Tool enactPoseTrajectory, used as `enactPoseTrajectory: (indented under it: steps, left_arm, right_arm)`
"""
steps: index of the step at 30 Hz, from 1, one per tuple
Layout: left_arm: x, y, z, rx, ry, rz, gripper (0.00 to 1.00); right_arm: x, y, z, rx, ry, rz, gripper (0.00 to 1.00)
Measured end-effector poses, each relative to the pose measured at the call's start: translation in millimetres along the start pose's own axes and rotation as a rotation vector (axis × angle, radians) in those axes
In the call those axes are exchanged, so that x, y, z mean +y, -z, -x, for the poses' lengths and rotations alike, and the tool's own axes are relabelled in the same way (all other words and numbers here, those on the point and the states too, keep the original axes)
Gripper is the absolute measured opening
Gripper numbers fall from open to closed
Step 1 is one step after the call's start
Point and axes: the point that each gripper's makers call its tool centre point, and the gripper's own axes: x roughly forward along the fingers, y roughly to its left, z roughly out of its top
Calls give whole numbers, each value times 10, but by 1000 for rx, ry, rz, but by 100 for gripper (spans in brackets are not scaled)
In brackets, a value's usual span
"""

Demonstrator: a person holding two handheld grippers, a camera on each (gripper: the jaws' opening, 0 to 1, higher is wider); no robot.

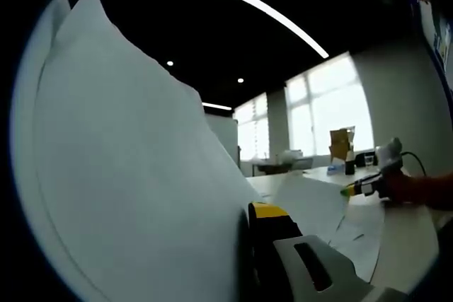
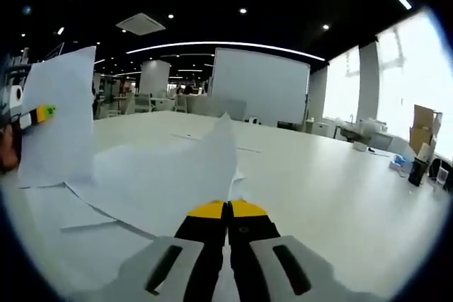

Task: Organize the stack of printing papers by aligning and flattening the scattered papers on the table

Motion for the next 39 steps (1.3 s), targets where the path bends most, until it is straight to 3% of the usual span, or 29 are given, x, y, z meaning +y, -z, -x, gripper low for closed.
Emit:
enactPoseTrajectory:
  steps: [39]
  left_arm:
    - [-3,6,5,-1,3,-1,11]
  right_arm:
    - [-72,-184,106,-55,27,-6,0]
